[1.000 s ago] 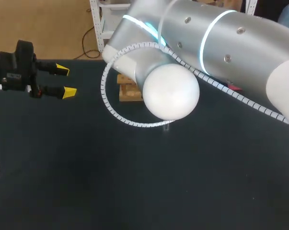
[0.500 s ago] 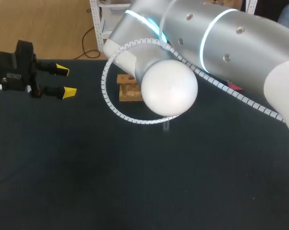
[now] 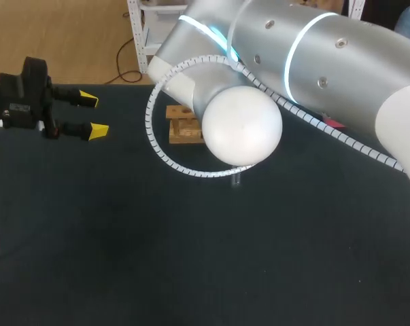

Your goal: Grasp the test tube, adjust it, and insert it.

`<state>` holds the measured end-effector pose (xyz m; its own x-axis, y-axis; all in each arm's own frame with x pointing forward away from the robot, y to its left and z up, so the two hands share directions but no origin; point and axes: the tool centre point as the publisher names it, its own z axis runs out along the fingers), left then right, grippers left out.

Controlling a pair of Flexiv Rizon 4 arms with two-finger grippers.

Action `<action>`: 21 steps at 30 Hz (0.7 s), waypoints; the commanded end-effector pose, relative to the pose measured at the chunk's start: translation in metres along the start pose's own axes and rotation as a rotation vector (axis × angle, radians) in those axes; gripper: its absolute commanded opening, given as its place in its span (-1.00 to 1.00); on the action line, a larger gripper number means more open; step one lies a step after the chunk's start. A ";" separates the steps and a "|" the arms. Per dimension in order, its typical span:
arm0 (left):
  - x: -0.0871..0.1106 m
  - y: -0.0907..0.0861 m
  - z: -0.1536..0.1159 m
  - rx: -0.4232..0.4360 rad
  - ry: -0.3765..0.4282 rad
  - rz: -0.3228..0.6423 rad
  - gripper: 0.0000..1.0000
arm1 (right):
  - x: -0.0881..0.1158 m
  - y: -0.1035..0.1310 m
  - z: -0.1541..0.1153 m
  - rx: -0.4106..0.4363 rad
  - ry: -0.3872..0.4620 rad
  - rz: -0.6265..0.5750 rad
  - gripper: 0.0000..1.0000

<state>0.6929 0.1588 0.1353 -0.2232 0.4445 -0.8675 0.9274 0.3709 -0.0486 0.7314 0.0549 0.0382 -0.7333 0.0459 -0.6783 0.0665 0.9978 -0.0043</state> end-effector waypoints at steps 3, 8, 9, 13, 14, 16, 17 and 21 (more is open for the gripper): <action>0.002 0.000 0.000 -0.001 -0.007 0.004 1.00 | -0.005 -0.001 0.005 -0.010 0.021 -0.008 -1.00; 0.002 0.000 0.000 -0.001 -0.007 0.004 1.00 | -0.007 -0.001 0.005 -0.011 0.023 -0.014 -1.00; 0.002 0.000 0.000 -0.001 -0.007 0.004 1.00 | -0.007 -0.001 0.005 -0.010 0.024 -0.017 -1.00; 0.002 0.000 0.000 -0.001 -0.007 0.004 1.00 | -0.008 -0.001 0.006 -0.007 0.032 -0.025 -1.00; 0.002 0.000 0.000 -0.001 -0.007 0.004 1.00 | -0.008 -0.001 0.006 -0.007 0.034 -0.026 -1.00; 0.002 0.000 0.000 -0.001 -0.007 0.004 1.00 | -0.008 -0.001 0.006 -0.007 0.036 -0.026 -1.00; 0.002 0.000 0.000 -0.001 -0.007 0.004 1.00 | -0.007 -0.001 0.006 -0.006 0.038 -0.026 -1.00; 0.002 0.000 0.000 -0.001 -0.007 0.004 1.00 | -0.007 -0.001 0.006 -0.005 0.040 -0.024 -1.00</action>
<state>0.6929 0.1588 0.1353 -0.2232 0.4445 -0.8675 0.9274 0.3709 -0.0486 0.7371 0.0531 0.0379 -0.7558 0.0236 -0.6544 0.0443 0.9989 -0.0152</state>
